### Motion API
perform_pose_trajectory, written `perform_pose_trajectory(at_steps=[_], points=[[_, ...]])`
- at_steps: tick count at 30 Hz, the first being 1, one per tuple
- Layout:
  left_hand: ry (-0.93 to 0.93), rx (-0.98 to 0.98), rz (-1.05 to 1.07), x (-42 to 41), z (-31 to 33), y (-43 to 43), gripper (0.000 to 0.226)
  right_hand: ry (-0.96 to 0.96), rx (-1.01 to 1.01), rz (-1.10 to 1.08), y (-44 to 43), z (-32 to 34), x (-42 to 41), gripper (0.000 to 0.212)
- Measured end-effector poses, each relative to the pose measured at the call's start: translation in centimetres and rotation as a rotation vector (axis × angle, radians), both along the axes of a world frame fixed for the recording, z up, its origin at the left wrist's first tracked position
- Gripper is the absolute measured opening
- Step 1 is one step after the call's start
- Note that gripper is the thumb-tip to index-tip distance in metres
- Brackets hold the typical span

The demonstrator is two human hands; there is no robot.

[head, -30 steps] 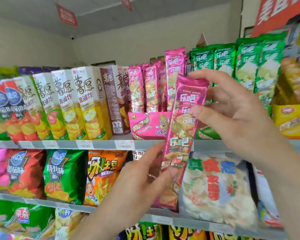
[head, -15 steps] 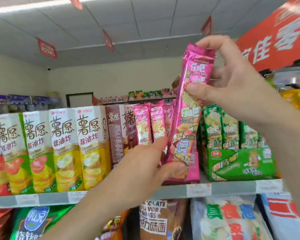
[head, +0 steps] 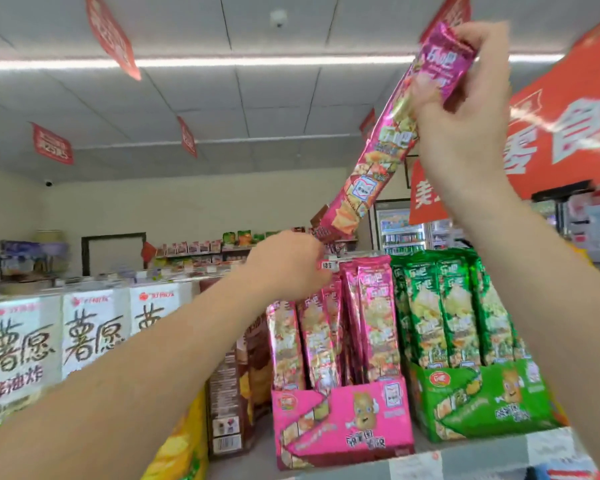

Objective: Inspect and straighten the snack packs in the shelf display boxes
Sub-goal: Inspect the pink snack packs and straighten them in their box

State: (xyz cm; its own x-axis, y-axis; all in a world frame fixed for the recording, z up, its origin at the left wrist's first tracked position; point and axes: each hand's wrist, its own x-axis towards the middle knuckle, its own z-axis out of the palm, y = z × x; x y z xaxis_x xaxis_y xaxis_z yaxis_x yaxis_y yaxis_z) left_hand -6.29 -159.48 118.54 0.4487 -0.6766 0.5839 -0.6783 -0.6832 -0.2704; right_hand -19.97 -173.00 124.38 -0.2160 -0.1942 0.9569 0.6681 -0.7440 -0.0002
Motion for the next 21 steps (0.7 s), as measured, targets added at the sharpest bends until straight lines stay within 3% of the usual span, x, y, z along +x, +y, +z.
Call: perform_pose_trajectory(at_steps=[4,6,8,15,19,21], points=[[0.201,0.233,-0.038,2.5,0.3,-2.3,0.059,-0.058,0.049,-0.003,-0.1,0.2,0.7,0.026],[0.287,0.260,-0.092,3.4,0.3,-2.6,0.048,-0.044,0.048,0.010,-0.3,0.2,1.2,0.025],[0.277,0.236,-0.118,4.1,0.5,-2.6,0.031,-0.016,0.041,0.014,-0.3,0.2,1.6,0.024],[0.398,0.130,-0.058,5.1,2.2,-1.4,0.032,0.030,0.035,0.036,0.8,0.3,3.8,0.023],[0.487,0.123,-0.075,5.6,2.0,-1.7,0.016,0.098,0.034,-0.023,1.3,0.4,5.3,0.027],[0.531,0.102,-0.069,5.9,1.8,-1.8,0.025,0.146,0.034,-0.064,1.3,0.8,5.7,0.026]])
